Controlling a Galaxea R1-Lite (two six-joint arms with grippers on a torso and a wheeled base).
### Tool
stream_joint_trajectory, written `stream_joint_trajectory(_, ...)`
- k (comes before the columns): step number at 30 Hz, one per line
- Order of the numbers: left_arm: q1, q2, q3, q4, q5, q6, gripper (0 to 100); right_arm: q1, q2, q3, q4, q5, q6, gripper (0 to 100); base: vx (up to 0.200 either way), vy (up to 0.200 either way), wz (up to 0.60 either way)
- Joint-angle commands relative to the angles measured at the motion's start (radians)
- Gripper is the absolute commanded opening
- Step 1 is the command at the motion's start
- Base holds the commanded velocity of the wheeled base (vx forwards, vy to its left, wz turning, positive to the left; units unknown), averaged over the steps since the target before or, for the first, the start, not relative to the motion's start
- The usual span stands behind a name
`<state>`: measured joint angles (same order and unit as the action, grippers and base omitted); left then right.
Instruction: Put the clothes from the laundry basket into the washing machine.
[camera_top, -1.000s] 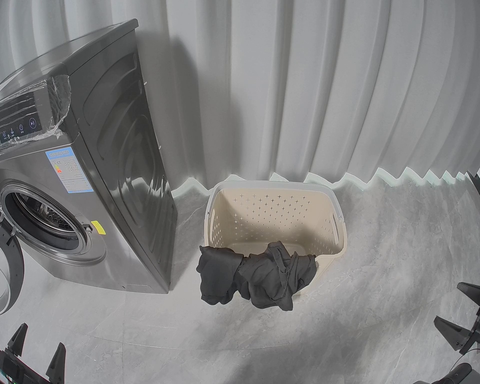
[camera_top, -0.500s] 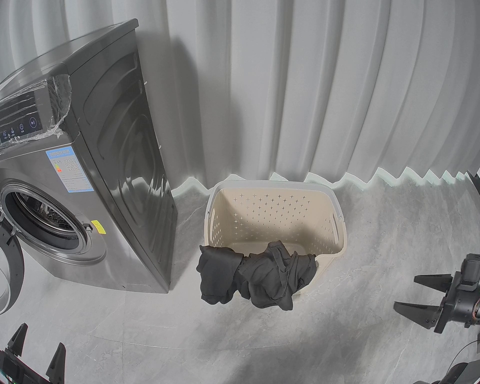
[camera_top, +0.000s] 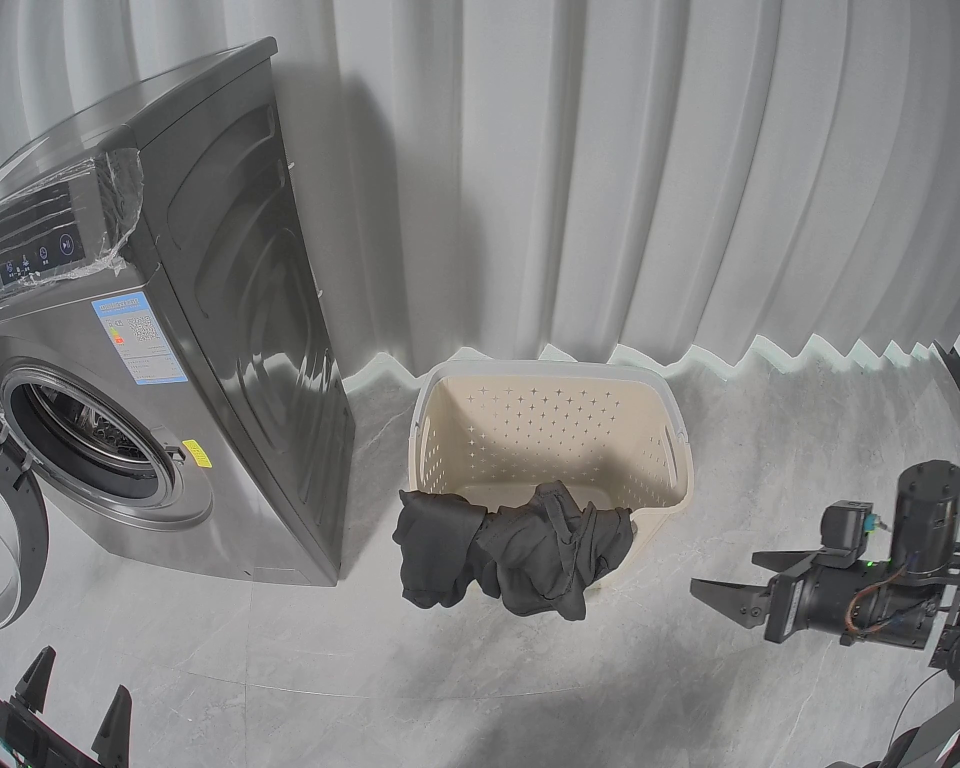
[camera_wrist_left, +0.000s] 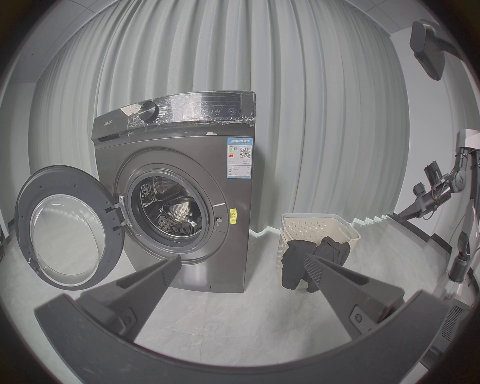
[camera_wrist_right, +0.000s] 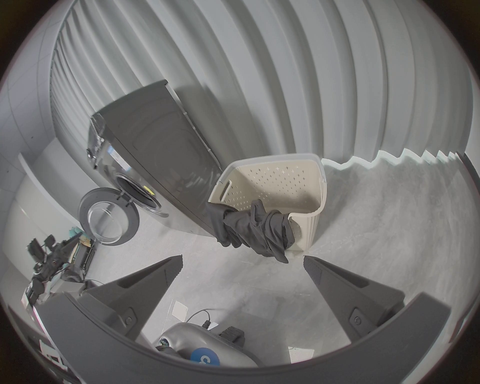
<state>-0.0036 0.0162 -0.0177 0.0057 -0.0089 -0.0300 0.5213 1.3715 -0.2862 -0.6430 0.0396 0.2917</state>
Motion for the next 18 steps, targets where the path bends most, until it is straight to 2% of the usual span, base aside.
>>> stream_joint_trajectory(1, 0.001, -0.016, 0.016, 0.000, 0.000, -0.002, 100, 0.054, 0.251, -0.010, -0.110, -0.084, 0.032, 100, 0.000, 0.000, 0.00)
stream_joint_trajectory(4, 0.001, -0.016, 0.016, 0.000, 0.001, -0.002, 100, 0.056, 0.317, -0.011, -0.170, -0.089, 0.032, 100, 0.000, 0.000, 0.00)
stream_joint_trajectory(8, 0.001, -0.016, 0.015, 0.000, 0.001, -0.002, 100, 0.062, 0.452, -0.011, -0.310, -0.107, 0.034, 100, 0.000, 0.000, 0.00)
stream_joint_trajectory(9, 0.001, -0.016, 0.016, 0.000, 0.001, -0.002, 100, 0.065, 0.508, -0.014, -0.366, -0.136, 0.034, 100, 0.000, 0.000, 0.00)
stream_joint_trajectory(11, 0.001, -0.016, 0.016, 0.000, 0.001, -0.002, 100, 0.074, 0.575, -0.022, -0.435, -0.164, 0.037, 100, 0.000, 0.000, 0.00)
stream_joint_trajectory(15, 0.001, -0.016, 0.016, 0.000, 0.001, -0.004, 100, 0.074, 0.695, -0.037, -0.550, -0.171, 0.032, 100, 0.000, 0.000, 0.00)
stream_joint_trajectory(18, 0.001, -0.016, 0.016, 0.000, 0.001, -0.004, 100, 0.074, 0.758, -0.085, -0.575, -0.171, 0.034, 100, 0.000, 0.000, 0.00)
